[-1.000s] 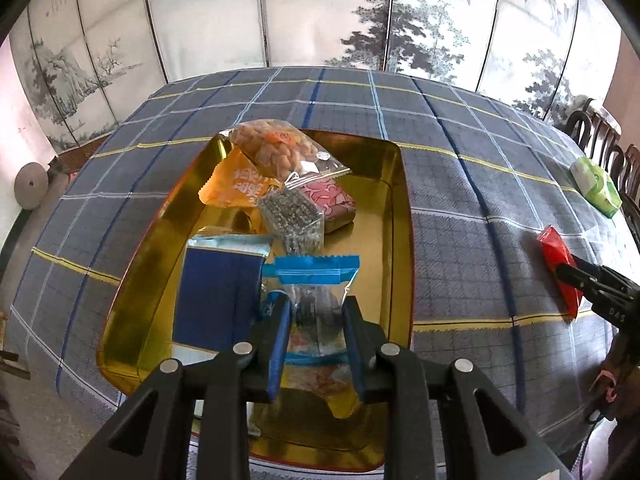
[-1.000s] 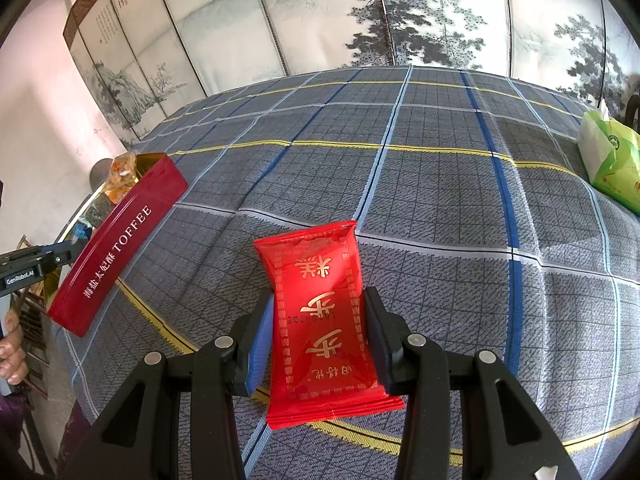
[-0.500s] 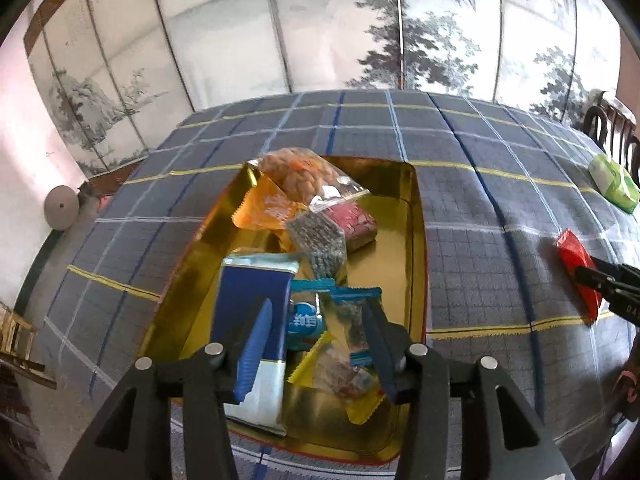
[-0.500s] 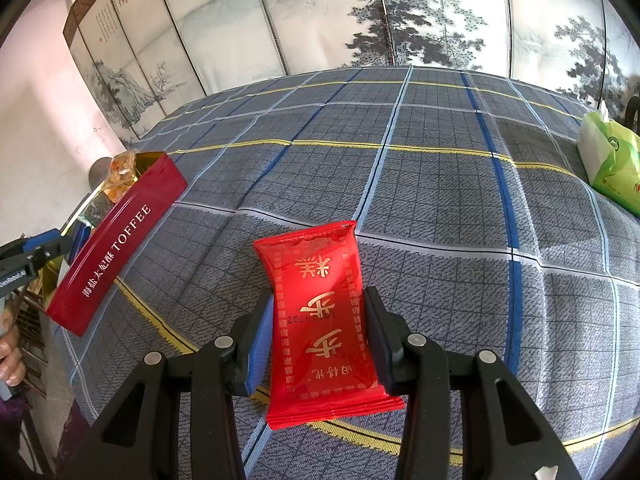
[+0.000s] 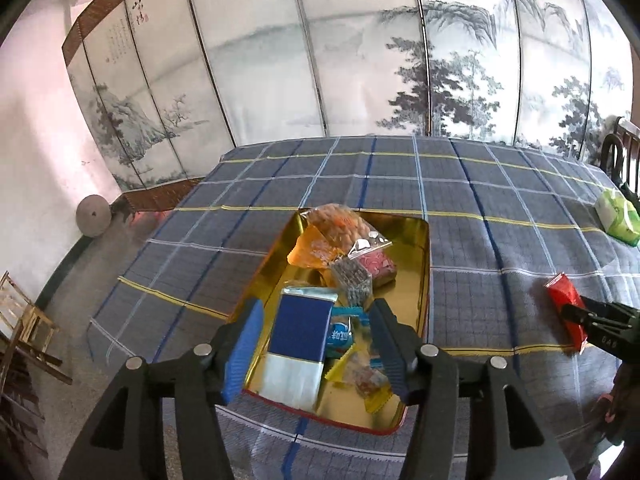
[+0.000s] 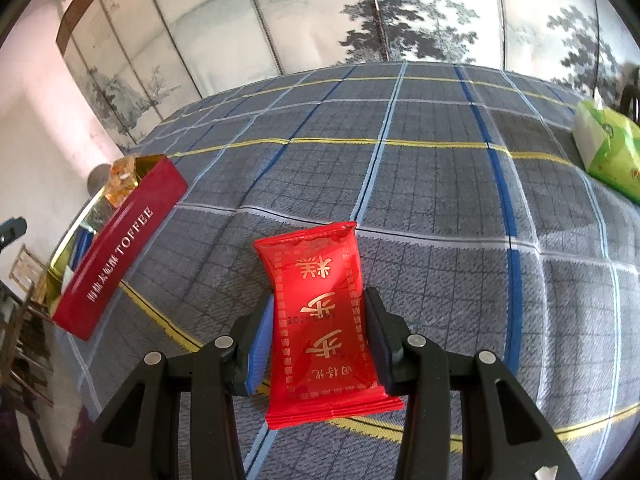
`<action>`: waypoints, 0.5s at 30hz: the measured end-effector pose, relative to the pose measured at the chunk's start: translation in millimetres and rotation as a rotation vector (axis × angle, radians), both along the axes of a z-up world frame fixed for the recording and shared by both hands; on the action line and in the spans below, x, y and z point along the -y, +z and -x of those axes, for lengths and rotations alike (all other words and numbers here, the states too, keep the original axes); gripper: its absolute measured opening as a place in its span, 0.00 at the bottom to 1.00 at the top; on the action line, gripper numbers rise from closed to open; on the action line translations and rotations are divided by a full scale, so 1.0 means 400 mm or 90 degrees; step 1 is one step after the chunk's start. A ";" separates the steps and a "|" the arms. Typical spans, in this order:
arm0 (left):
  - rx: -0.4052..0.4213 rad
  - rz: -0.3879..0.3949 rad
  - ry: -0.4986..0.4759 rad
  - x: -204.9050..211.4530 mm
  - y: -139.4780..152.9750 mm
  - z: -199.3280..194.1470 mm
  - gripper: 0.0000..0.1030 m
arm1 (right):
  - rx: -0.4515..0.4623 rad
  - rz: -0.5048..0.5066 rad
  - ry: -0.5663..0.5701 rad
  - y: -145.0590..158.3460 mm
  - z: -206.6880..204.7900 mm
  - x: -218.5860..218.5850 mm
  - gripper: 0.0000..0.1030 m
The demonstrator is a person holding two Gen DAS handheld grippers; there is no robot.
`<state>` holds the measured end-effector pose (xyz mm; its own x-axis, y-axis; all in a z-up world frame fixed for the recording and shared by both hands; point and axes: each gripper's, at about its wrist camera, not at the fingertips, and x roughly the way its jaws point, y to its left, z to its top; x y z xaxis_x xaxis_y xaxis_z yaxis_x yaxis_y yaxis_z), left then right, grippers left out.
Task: Organize snacks
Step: 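Lower the blue candy into the tin and open the left gripper, then carry the red packet into the tin and open the right gripper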
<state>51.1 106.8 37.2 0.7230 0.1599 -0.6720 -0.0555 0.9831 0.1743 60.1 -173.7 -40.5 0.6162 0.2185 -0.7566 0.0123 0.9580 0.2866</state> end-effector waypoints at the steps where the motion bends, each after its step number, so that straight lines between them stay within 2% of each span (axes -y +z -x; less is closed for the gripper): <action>1: 0.000 0.001 0.001 0.001 0.006 0.002 0.55 | -0.002 -0.007 -0.002 0.001 0.001 0.000 0.39; 7: 0.006 0.003 0.000 0.001 0.024 0.016 0.55 | -0.002 -0.048 0.002 0.013 0.013 -0.003 0.39; 15: 0.002 0.007 0.009 -0.014 0.024 0.028 0.55 | 0.020 -0.057 0.033 0.069 0.003 -0.072 0.39</action>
